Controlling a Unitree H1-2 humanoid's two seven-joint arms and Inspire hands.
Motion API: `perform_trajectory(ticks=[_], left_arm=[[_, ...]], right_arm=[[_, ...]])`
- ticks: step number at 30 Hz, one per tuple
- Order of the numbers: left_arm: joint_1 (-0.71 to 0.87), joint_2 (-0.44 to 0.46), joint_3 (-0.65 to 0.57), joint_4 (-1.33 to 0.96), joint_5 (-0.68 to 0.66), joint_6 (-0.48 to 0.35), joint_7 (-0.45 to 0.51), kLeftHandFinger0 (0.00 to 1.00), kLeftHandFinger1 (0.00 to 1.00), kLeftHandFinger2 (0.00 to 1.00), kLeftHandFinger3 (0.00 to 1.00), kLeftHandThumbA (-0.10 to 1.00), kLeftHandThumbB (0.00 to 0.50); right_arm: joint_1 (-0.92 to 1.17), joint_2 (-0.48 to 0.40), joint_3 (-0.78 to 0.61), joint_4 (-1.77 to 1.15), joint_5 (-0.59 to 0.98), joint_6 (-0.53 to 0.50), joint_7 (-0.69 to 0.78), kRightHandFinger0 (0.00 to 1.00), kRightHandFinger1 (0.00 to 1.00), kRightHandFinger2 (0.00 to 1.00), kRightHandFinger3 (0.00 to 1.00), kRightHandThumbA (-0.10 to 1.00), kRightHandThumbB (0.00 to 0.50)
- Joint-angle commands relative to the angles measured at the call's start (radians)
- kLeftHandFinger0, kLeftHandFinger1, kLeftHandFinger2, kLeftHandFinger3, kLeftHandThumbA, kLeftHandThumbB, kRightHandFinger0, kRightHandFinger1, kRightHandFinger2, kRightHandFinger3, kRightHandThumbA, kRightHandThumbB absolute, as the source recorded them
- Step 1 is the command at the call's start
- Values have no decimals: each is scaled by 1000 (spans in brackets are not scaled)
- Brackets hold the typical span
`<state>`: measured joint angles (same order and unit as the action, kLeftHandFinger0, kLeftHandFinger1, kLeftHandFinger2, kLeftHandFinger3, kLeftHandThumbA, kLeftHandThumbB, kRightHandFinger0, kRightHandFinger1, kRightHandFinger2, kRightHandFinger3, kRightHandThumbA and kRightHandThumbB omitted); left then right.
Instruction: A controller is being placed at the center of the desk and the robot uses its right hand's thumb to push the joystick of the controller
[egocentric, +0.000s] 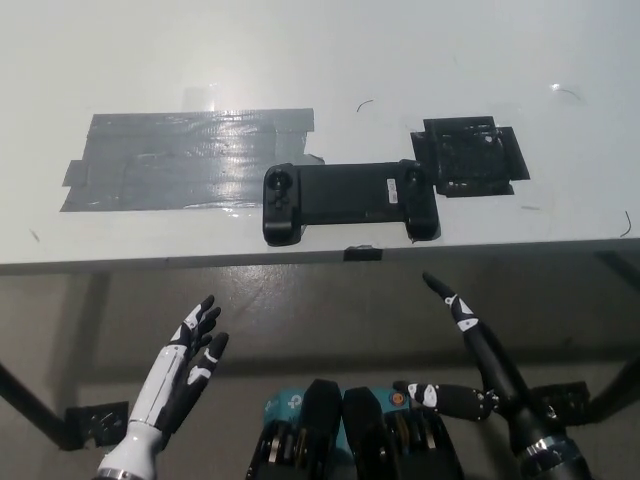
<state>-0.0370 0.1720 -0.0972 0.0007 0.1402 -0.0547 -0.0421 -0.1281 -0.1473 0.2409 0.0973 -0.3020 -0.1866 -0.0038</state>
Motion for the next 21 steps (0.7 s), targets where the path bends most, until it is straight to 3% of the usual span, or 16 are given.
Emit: perform_trajectory(ticks=[1, 3, 7, 14, 21], left_arm=[[4, -2, 4, -12, 2, -56, 2, 1000, 1000, 1000, 1000, 924, 1], [8, -3, 8, -11, -2, -54, 1, 1000, 1000, 1000, 1000, 922, 0], [12, -3, 8, -13, 5, -51, 4, 1000, 1000, 1000, 1000, 914, 0], [19, -10, 4, -15, 13, -45, 8, 1000, 1000, 1000, 1000, 841, 0], [23, -16, 5, -19, 9, -47, 6, 1000, 1000, 1000, 1000, 837, 0]], right_arm=[[-14, 30, -41, -24, -18, -94, -77, 1000, 1000, 1000, 1000, 975, 221], [-24, 47, -65, -55, -4, -92, -91, 1000, 1000, 1000, 1000, 976, 209], [-78, 67, -123, -118, 6, -38, -95, 1000, 1000, 1000, 1000, 1000, 243], [-241, 84, -203, -46, 37, 38, -91, 1000, 1000, 1000, 1000, 1000, 198], [-429, 101, -239, 184, 38, 67, -129, 1000, 1000, 1000, 1000, 980, 248]])
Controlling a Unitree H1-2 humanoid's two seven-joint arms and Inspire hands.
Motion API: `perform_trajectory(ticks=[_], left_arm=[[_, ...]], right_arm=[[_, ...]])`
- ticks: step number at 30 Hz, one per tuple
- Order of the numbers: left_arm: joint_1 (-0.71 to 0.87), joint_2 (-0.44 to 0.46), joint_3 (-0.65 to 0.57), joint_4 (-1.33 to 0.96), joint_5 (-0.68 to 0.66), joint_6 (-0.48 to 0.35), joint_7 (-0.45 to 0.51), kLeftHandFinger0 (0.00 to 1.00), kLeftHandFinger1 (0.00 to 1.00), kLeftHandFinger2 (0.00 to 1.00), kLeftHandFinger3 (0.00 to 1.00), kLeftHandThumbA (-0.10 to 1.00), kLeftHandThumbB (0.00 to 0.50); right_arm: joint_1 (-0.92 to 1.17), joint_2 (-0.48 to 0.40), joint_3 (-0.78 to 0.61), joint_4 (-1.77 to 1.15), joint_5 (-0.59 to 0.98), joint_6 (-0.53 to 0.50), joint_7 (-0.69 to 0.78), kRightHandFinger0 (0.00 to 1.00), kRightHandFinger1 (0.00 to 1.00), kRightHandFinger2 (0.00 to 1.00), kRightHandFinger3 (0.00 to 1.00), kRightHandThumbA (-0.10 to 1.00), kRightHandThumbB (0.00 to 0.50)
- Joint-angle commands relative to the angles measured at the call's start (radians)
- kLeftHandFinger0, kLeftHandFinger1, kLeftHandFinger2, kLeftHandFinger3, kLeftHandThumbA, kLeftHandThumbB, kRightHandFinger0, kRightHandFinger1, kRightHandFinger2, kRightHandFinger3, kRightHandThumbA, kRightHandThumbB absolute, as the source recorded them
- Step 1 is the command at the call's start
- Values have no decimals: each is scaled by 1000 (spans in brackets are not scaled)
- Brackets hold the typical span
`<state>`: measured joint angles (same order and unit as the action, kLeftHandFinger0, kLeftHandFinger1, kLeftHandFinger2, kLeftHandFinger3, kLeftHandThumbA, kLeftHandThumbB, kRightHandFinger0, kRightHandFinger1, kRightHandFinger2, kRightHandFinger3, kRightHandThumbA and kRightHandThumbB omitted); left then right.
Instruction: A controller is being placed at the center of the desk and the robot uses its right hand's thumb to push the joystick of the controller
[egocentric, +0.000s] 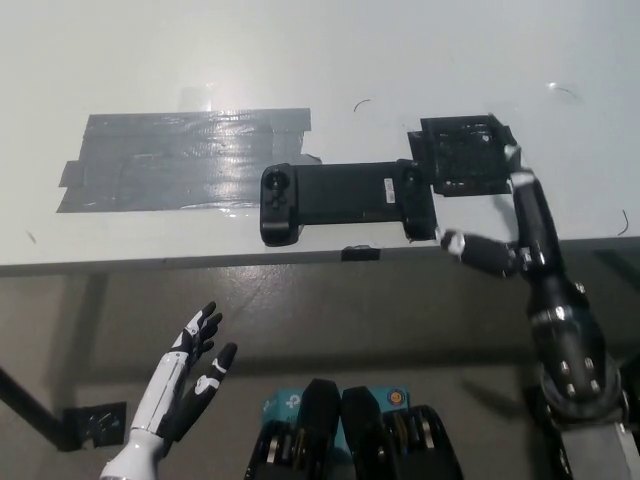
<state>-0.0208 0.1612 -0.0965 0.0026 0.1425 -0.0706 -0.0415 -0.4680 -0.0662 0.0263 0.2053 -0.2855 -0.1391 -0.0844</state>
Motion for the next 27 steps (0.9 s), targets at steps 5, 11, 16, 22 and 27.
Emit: perform_trajectory(ticks=[5, 11, 16, 22, 27], left_arm=[[4, -6, 5, -21, 9, -34, 5, 1000, 1000, 1000, 1000, 821, 0], [-10, -8, 8, -16, 8, -37, 7, 1000, 1000, 1000, 1000, 805, 0], [-16, -6, 8, -21, 6, -35, 3, 1000, 1000, 1000, 1000, 790, 0], [-24, -7, 10, -26, -2, -25, -1, 1000, 1000, 1000, 1000, 771, 0], [-30, -6, 10, -21, -1, -33, 0, 1000, 1000, 1000, 1000, 758, 0]], right_arm=[[-192, 16, -32, 268, 14, -3, -81, 1000, 1000, 1000, 1000, 989, 264], [-294, 23, -33, 451, 23, -24, -118, 1000, 1000, 1000, 1000, 982, 256], [-349, 28, -39, 556, 46, -36, -132, 1000, 1000, 1000, 1000, 964, 248], [-403, 25, -41, 678, 65, -75, -154, 1000, 1000, 1000, 1000, 979, 241], [-427, 23, -51, 726, 80, -74, -167, 1000, 1000, 1000, 1000, 966, 226]])
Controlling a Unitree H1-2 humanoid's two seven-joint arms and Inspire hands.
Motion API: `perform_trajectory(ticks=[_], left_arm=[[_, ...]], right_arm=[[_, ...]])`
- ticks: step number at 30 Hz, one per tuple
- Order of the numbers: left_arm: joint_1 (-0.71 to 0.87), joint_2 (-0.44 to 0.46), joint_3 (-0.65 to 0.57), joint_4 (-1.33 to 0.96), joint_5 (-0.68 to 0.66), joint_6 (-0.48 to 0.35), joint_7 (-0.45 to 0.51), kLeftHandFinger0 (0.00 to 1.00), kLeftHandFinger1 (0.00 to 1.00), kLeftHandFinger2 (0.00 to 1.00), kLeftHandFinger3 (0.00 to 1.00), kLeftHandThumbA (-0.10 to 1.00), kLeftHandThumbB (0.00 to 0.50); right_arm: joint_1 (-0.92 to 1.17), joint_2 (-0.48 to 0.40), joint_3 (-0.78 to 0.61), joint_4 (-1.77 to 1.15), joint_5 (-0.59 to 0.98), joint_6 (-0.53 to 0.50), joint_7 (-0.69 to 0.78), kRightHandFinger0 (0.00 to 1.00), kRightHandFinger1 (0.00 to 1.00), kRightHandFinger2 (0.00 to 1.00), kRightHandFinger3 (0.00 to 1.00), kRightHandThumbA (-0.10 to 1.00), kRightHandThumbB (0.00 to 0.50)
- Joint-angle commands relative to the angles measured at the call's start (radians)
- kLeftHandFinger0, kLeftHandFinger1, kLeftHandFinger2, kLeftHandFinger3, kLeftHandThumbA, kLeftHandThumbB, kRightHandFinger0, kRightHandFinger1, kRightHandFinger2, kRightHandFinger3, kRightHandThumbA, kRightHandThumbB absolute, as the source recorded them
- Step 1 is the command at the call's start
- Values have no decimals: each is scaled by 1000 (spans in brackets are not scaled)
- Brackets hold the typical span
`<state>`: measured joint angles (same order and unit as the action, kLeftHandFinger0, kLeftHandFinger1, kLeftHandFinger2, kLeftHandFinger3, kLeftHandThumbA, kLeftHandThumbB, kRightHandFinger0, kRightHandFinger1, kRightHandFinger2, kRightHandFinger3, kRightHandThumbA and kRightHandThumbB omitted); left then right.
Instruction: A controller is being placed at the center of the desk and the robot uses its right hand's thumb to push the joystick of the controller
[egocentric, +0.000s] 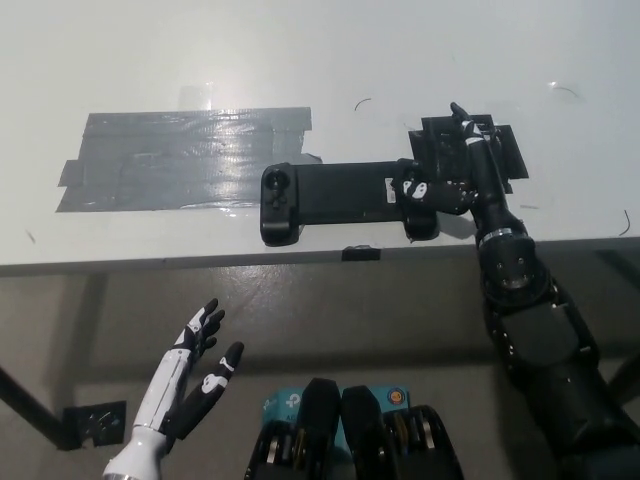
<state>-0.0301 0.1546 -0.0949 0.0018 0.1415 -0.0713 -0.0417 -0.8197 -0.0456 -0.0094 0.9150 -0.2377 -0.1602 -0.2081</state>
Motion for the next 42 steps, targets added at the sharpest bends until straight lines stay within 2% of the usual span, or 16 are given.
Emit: perform_trajectory(ticks=[1, 3, 4, 5, 6, 7, 8, 9, 24, 25, 26, 27, 28, 31, 33, 42], left_arm=[[-21, -1, 9, -21, -3, -30, 0, 1000, 1000, 1000, 1000, 751, 0], [-18, 0, 9, -23, -3, -26, -1, 1000, 1000, 1000, 1000, 745, 0], [-18, 0, 9, -26, -1, -24, 0, 1000, 1000, 1000, 1000, 742, 0], [-19, 0, 10, -28, -1, -22, 1, 1000, 1000, 1000, 1000, 740, 0], [-18, -1, 11, -31, 0, -19, 1, 1000, 1000, 1000, 1000, 737, 0], [-17, -1, 11, -33, 0, -19, 2, 1000, 1000, 1000, 1000, 735, 0], [-17, 0, 11, -33, 1, -19, 1, 1000, 1000, 1000, 1000, 734, 0], [-19, 0, 10, -29, 1, -22, 2, 1000, 1000, 1000, 1000, 733, 0], [-29, 2, 10, -20, 0, -23, -2, 1000, 1000, 1000, 1000, 723, 0], [-29, 2, 10, -21, -3, -23, -3, 1000, 1000, 1000, 1000, 722, 0], [-29, 2, 10, -22, -4, -21, -4, 1000, 1000, 1000, 1000, 722, 0], [-28, 3, 10, -23, -5, -19, -5, 1000, 1000, 1000, 1000, 722, 0], [-28, 2, 11, -24, -7, -20, -5, 1000, 1000, 1000, 1000, 722, 0], [-35, 3, 13, -22, -7, -17, -5, 1000, 1000, 1000, 1000, 727, 0], [-38, 6, 13, -20, -4, -18, -5, 1000, 1000, 1000, 1000, 731, 0], [-39, 11, 8, -24, 4, -9, -8, 1000, 1000, 1000, 1000, 731, 0]], right_arm=[[-80, 0, -16, 30, 35, -54, -44, 1000, 1000, 1000, 1000, 969, 211], [-83, -3, -15, 45, 38, -58, -44, 1000, 1000, 1000, 1000, 943, 145], [-86, -5, -15, 55, 39, -59, -44, 1000, 1000, 1000, 1000, 837, 81], [-91, -6, -17, 68, 42, -58, -47, 1000, 1000, 1000, 1000, 605, 12], [-94, -5, -22, 78, 49, -58, -50, 1000, 1000, 1000, 1000, 342, 0], [-96, -4, -25, 82, 54, -57, -50, 1000, 1000, 1000, 1000, 205, 0], [-96, -3, -31, 89, 63, -61, -49, 1000, 1000, 1000, 1000, 7, 0], [-96, -4, -33, 99, 65, -75, -58, 1000, 1000, 1000, 1000, -99, 0], [-74, -3, -42, 85, 73, -161, -91, 1000, 1000, 1000, 1000, -100, 0], [-61, -2, -40, 50, 72, -153, -84, 1000, 1000, 1000, 1000, 66, 18], [-51, 0, -37, 19, 71, -145, -77, 1000, 1000, 1000, 1000, 346, 57], [-41, 1, -36, -8, 71, -138, -69, 1000, 1000, 1000, 1000, 466, 60], [-25, 3, -31, -58, 70, -128, -56, 1000, 1000, 1000, 1000, 638, 132], [41, 5, 4, -280, 42, -47, -8, 1000, 1000, 1000, 1000, 994, 290], [74, 6, 20, -372, 38, -45, 11, 1000, 1000, 1000, 1000, 1000, 328], [367, 7, 103, -838, 67, -22, 104, 1000, 1000, 1000, 1000, 1000, 262]])
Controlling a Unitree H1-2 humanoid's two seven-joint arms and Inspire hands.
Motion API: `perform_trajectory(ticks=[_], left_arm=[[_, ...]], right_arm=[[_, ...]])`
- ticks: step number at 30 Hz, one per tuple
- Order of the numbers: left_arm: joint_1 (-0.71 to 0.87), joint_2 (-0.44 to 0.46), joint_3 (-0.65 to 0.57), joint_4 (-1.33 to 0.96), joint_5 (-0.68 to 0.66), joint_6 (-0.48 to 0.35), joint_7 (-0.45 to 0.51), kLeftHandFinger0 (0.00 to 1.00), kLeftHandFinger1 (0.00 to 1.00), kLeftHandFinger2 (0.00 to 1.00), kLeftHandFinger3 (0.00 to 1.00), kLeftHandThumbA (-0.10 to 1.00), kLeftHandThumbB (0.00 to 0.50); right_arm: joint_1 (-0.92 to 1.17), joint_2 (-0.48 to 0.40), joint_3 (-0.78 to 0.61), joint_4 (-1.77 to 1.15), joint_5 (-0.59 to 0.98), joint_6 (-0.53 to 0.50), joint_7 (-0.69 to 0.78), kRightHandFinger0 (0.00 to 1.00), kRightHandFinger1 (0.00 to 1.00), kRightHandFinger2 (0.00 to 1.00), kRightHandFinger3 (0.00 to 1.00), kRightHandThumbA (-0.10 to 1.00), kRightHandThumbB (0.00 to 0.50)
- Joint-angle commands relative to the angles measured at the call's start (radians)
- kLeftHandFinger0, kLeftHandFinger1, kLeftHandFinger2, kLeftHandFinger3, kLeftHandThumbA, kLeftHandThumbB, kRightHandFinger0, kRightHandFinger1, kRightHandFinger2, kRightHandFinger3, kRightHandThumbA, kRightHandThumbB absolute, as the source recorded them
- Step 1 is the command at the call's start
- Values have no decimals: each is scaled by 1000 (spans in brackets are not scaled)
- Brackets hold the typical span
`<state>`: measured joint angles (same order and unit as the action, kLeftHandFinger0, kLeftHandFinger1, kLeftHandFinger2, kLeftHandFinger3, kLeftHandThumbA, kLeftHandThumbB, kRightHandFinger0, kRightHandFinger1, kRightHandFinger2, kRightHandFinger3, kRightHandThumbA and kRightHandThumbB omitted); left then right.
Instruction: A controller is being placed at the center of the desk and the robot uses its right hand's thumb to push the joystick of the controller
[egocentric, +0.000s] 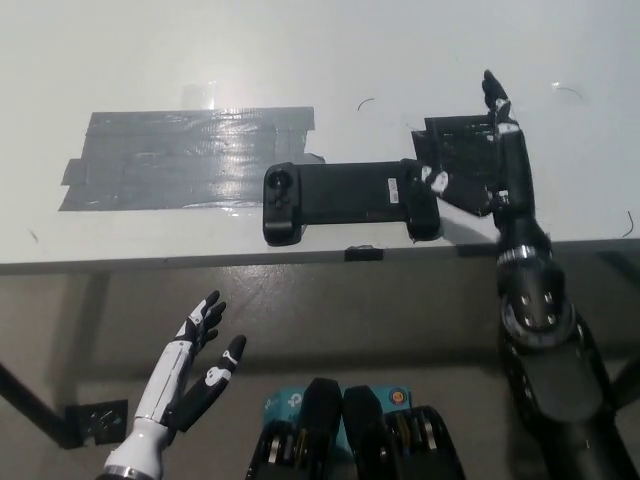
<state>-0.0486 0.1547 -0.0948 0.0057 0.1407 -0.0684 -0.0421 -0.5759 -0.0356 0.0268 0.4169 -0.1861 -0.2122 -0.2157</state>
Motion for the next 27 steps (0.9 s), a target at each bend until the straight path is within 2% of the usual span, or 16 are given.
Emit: perform_trajectory(ticks=[1, 4, 8, 12, 16, 20, 27], left_arm=[[-22, 13, 9, -29, 3, -8, -10, 1000, 1000, 1000, 1000, 733, 1], [-24, 15, 10, -22, 1, -14, -11, 1000, 1000, 1000, 1000, 737, 3], [-24, 14, 16, -22, 4, -11, -3, 1000, 1000, 1000, 1000, 732, 0], [-16, 8, 11, -18, 11, -16, 0, 1000, 1000, 1000, 1000, 726, 0], [-15, 11, 16, -28, 4, -10, -3, 1000, 1000, 1000, 1000, 727, 0], [-17, 13, 14, -26, 7, -19, -3, 1000, 1000, 1000, 1000, 722, 0], [-33, 17, 16, -31, 8, -11, -6, 1000, 1000, 1000, 1000, 721, 0]], right_arm=[[162, -9, 76, -366, 22, 32, 123, 1000, 1000, 1000, 1000, 1000, 263], [229, -22, 92, -402, 29, 32, 139, 1000, 1000, 1000, 1000, 1000, 210], [311, -43, 115, -383, 39, 8, 163, 1000, 1000, 1000, 1000, 1000, 218], [377, -63, 132, -364, 26, -10, 173, 1000, 1000, 1000, 1000, 995, 186], [412, -61, 143, -359, 66, -5, 212, 1000, 1000, 1000, 1000, 927, 152], [420, -57, 149, -367, 55, -1, 224, 1000, 1000, 1000, 1000, 934, 132], [395, -58, 151, -361, 35, 12, 238, 1000, 1000, 1000, 1000, 920, 126]])
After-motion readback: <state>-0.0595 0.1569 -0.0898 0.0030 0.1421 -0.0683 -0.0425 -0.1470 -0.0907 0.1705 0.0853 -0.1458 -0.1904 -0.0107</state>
